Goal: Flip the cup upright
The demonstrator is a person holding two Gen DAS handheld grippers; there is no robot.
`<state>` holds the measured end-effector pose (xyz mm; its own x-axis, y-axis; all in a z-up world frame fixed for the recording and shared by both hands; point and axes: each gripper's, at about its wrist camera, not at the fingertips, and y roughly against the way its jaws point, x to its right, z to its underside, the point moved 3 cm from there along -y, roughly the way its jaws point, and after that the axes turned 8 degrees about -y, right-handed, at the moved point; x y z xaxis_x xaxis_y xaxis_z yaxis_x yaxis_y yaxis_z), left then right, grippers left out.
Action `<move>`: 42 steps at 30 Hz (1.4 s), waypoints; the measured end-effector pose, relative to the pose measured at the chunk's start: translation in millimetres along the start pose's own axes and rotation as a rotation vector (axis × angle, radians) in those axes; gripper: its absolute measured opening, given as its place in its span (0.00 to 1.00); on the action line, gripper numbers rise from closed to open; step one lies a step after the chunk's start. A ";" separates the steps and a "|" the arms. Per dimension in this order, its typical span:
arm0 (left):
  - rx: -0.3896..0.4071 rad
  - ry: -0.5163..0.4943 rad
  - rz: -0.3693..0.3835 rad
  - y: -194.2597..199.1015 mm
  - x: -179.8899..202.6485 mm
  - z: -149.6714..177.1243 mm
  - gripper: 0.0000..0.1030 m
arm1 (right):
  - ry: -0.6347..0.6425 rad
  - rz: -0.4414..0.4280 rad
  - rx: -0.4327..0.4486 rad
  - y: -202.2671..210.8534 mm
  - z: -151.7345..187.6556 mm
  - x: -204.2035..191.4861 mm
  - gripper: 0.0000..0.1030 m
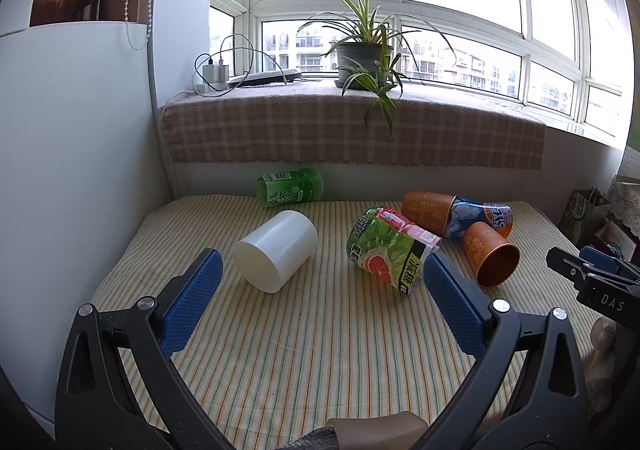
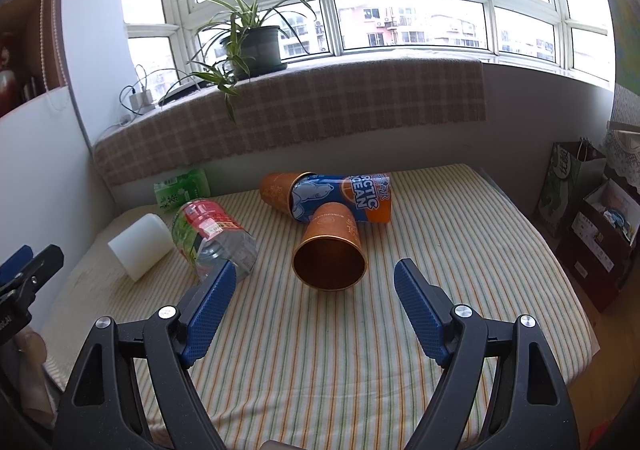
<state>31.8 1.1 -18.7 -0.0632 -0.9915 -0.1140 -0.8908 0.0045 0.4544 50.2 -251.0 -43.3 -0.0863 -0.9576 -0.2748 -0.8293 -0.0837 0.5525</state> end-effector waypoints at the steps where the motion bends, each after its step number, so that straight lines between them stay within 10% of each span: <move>1: 0.000 -0.013 0.001 -1.3 1.4 -1.3 0.99 | -0.002 0.002 -0.002 -0.8 0.3 1.2 0.79; 9: -0.010 -0.193 0.090 -18.5 28.9 -19.1 0.99 | -0.024 0.019 -0.009 -3.0 1.7 14.2 0.79; 19: -0.081 -0.469 0.381 -56.0 100.0 -54.8 0.99 | -0.091 0.039 -0.013 3.1 9.8 48.9 0.79; 31: -0.205 -0.932 0.499 -123.8 223.2 -72.1 0.99 | -0.221 0.065 -0.043 2.1 31.0 107.4 0.79; 42: -0.418 -1.137 0.526 -193.5 298.2 -78.5 0.99 | -0.302 0.078 -0.056 -5.2 41.7 147.8 0.79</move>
<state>220.7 -305.6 -71.3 -0.8796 -0.2212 -0.4212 -0.4515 0.1094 0.8855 18.8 -380.6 -119.6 -0.3157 -0.8373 -0.4464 -0.7826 -0.0363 0.6215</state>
